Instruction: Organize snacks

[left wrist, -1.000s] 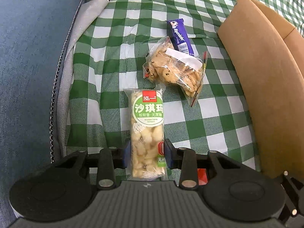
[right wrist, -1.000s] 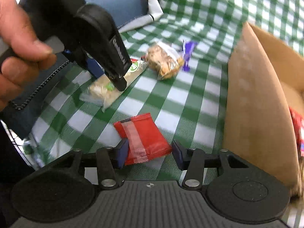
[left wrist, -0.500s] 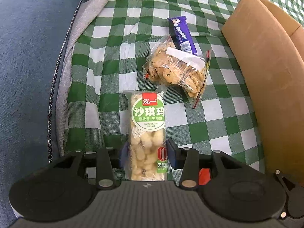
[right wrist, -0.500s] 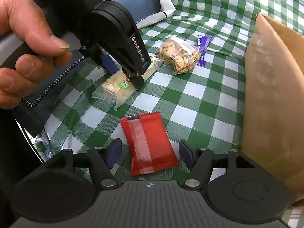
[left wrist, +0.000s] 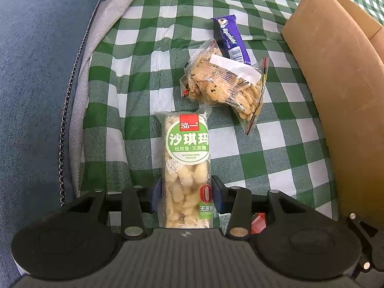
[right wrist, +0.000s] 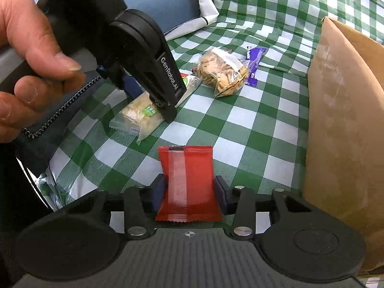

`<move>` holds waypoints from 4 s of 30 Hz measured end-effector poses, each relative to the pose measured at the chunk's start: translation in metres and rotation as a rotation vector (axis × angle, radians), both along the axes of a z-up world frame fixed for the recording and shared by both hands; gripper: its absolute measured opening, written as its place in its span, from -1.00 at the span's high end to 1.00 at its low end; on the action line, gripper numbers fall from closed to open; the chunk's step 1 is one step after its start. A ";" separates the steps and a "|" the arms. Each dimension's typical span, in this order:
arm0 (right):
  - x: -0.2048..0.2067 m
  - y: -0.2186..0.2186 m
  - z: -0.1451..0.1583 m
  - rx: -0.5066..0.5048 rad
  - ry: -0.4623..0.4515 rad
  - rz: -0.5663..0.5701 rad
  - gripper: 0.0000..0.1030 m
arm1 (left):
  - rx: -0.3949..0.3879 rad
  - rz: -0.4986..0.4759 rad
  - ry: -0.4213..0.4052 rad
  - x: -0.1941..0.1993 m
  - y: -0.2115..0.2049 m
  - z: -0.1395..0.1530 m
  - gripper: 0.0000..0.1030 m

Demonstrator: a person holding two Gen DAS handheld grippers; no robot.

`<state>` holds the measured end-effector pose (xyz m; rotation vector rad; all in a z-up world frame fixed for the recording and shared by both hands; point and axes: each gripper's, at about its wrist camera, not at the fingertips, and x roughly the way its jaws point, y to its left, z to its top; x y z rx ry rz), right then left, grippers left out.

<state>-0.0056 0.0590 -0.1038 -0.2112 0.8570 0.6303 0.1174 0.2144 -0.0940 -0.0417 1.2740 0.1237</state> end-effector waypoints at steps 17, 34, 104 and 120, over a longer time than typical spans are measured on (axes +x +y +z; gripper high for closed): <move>-0.007 -0.012 0.040 0.078 -0.135 -0.046 0.15 | 0.059 0.080 -0.173 -0.006 0.015 0.033 0.24; 0.006 -0.130 0.150 0.246 -0.401 -0.203 0.15 | 0.268 0.056 -0.572 -0.027 -0.027 0.100 0.24; 0.033 -0.219 0.115 0.255 -0.537 -0.737 0.14 | 0.075 -0.267 -0.898 -0.032 -0.194 0.115 0.24; 0.033 -0.227 0.110 0.225 -0.558 -0.820 0.14 | 0.031 -0.340 -0.904 -0.032 -0.218 0.106 0.24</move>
